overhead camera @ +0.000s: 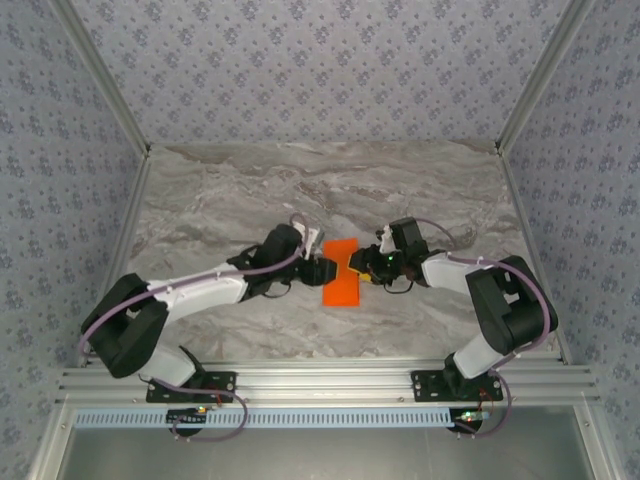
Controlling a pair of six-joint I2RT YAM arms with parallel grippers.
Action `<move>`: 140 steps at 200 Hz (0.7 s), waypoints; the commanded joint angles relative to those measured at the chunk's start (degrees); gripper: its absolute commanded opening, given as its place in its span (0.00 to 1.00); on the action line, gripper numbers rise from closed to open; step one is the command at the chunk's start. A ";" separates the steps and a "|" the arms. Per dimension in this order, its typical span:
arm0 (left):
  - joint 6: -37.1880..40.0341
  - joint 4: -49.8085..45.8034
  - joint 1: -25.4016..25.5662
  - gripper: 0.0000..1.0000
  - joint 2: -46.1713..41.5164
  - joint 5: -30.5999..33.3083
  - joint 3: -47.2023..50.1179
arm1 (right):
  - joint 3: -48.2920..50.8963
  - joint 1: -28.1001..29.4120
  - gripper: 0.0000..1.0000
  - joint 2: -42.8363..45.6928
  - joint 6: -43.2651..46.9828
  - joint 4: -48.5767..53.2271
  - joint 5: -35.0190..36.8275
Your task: Fold a paper plane with a square sheet of paper (fold left side to right side)
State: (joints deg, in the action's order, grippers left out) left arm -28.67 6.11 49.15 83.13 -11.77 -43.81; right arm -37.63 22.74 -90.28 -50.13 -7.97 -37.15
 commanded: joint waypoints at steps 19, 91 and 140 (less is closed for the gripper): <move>4.62 -3.48 10.61 0.63 -2.24 10.06 0.83 | -3.80 -0.75 0.39 -1.74 0.75 2.06 -2.58; 5.31 -8.65 17.57 0.72 6.42 20.30 -6.75 | -8.14 -1.21 0.39 -4.71 1.09 4.23 -2.84; 4.53 -16.42 21.28 0.75 13.91 31.07 -14.58 | -9.04 -1.21 0.39 -5.06 1.60 5.08 -2.72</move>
State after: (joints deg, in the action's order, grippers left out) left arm -24.45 -4.12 68.51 94.02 10.76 -53.80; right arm -44.93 21.98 -94.63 -49.91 -4.86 -38.85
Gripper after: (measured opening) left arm 0.743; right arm 0.388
